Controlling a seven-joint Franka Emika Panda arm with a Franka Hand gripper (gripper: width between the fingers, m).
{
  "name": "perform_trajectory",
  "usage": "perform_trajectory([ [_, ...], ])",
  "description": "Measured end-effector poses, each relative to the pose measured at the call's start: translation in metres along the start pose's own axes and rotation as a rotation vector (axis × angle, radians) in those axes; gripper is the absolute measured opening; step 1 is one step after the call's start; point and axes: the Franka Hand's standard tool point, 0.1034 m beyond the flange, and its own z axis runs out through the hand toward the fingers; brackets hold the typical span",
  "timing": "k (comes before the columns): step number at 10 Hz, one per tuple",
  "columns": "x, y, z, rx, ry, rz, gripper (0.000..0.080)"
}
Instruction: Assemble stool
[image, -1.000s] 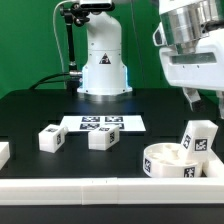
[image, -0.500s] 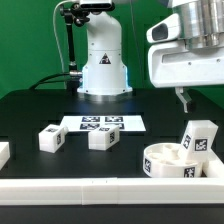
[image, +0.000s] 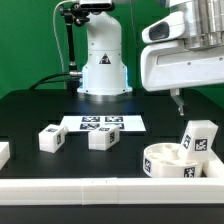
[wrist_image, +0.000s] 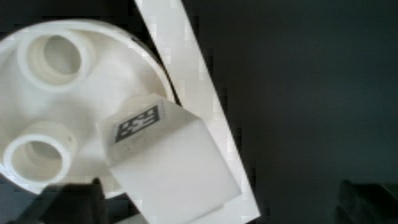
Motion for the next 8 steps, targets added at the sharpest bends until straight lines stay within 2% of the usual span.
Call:
perform_trajectory([
  [1, 0.0000, 0.0003, 0.0005, 0.000, 0.000, -0.058, 0.0649],
  [5, -0.0020, 0.0013, 0.0037, -0.031, -0.007, -0.580, 0.0649],
  [8, -0.0003, 0.0041, 0.0036, -0.040, -0.008, -0.777, 0.0649],
])
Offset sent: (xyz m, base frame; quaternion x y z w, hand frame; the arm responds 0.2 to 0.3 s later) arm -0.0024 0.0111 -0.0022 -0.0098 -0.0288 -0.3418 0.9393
